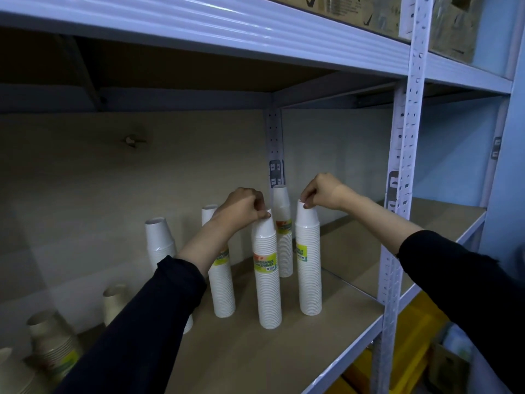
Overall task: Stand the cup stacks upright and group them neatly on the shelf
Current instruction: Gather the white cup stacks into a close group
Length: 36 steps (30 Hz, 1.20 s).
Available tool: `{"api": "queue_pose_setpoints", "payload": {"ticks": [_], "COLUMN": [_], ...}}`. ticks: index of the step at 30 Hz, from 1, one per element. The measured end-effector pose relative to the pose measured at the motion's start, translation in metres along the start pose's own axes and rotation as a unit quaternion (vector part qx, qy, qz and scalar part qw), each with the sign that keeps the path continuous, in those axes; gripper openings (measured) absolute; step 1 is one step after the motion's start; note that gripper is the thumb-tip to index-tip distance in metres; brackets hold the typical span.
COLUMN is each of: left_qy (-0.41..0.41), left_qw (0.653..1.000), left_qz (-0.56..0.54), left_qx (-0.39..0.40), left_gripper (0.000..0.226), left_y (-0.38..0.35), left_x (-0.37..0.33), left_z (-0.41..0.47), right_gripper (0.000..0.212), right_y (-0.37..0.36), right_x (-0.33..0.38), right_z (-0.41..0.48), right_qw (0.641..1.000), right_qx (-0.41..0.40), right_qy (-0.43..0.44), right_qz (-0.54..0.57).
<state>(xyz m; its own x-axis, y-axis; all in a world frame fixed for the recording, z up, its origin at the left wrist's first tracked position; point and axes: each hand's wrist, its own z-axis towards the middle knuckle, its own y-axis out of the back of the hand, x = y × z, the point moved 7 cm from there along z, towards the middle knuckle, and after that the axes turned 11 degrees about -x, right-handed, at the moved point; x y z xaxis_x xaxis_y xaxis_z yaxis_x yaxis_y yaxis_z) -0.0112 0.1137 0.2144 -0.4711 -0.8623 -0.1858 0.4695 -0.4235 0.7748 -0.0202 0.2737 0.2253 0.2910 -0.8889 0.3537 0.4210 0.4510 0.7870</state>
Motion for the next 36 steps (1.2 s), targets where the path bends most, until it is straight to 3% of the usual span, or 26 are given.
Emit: {"api": "queue_pose_setpoints", "payload": {"ticks": [7, 14, 36], "left_qy": [-0.003, -0.003, 0.044], "left_qw": [0.998, 0.999, 0.999], "left_qz": [-0.043, -0.027, 0.005], "left_qx": [0.038, 0.037, 0.008], "left_gripper": [0.029, 0.029, 0.026], "left_y": [0.001, -0.001, -0.011], "left_x": [0.002, 0.006, -0.006], "left_z": [-0.004, -0.006, 0.008], "right_gripper": [0.037, 0.032, 0.029], "right_y": [-0.008, -0.015, -0.001], "right_x": [0.005, 0.012, 0.007], "right_z": [-0.001, 0.000, -0.001], "right_qw": [0.999, 0.998, 0.999], "right_qx": [-0.006, 0.007, 0.033], "right_qy": [-0.003, 0.013, 0.038], "right_qz": [-0.038, -0.054, 0.008]}}
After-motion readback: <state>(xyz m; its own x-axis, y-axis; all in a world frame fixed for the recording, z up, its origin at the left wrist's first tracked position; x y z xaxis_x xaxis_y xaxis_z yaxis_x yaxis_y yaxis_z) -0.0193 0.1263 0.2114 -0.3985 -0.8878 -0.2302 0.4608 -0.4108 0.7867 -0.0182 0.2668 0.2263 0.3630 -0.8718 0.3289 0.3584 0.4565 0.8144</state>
